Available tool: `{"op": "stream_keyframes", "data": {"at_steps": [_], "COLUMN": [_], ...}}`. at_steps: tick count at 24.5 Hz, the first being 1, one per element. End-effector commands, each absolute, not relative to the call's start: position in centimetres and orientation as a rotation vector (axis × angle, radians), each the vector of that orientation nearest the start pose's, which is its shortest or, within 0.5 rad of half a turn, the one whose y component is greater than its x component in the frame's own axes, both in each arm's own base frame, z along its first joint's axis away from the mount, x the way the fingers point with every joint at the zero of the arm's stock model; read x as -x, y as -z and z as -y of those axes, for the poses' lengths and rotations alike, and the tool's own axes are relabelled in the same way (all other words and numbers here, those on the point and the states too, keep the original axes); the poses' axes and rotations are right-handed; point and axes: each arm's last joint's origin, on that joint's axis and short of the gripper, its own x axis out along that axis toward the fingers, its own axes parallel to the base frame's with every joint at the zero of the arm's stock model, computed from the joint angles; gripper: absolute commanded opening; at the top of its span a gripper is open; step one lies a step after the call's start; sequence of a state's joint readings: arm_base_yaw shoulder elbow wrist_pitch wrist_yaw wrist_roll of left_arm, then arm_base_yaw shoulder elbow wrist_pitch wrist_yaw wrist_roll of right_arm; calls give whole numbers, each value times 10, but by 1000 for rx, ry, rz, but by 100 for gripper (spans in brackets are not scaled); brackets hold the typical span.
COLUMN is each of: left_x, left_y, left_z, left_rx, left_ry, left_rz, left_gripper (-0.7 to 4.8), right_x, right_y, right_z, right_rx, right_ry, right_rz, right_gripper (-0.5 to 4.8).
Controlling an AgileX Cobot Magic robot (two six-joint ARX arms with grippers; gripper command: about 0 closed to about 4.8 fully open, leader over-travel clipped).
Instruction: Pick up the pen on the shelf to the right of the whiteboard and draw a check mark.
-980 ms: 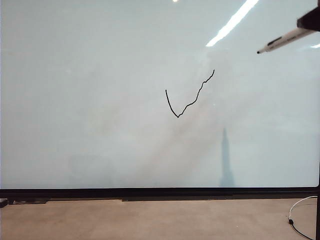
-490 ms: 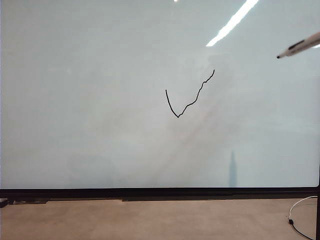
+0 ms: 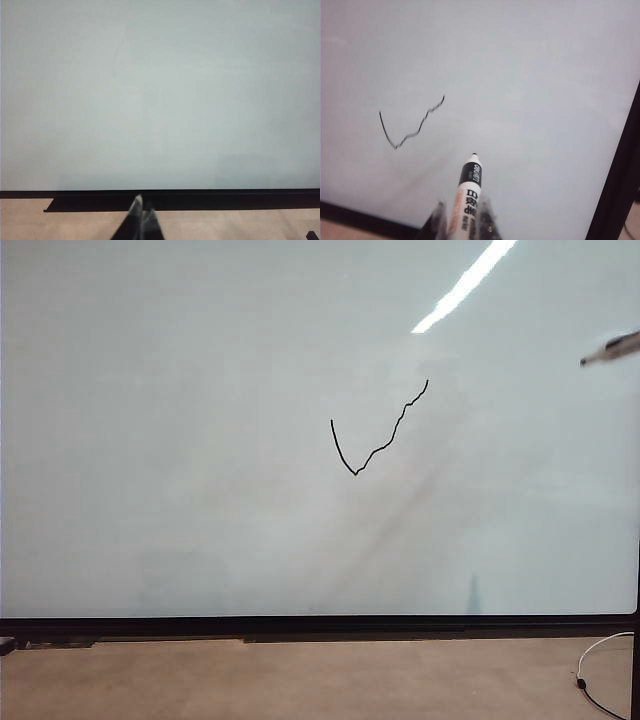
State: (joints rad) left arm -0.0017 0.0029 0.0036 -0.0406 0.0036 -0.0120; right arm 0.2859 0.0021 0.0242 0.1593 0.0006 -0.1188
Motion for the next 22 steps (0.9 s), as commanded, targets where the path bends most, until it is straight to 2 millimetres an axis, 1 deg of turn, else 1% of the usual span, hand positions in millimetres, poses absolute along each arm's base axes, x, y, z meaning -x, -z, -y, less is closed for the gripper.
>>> {"op": "stream_keyframes", "data": {"at_steps": [1, 9, 14, 22], "left_x": [-97, -97, -97, -97], "left_y": [-162, -163, -163, -163], "left_z": [0, 0, 0, 0], "left_rx": [8, 8, 8, 8], "left_ry": [5, 5, 5, 5], "left_rz": [-27, -25, -25, -25], "left_gripper": [-4, -5, -4, -4], "right_x": [-91, -93, -94, -96], "right_y": [-185, -175, -175, -177], "right_z": [-27, -27, -24, -14], "right_rx": [88, 97, 115, 123], "right_ry": [-270, -266, -228, -118], "right_rz": [178, 130, 134, 148], "right_gripper": [-4, -4, -4, -4]}}
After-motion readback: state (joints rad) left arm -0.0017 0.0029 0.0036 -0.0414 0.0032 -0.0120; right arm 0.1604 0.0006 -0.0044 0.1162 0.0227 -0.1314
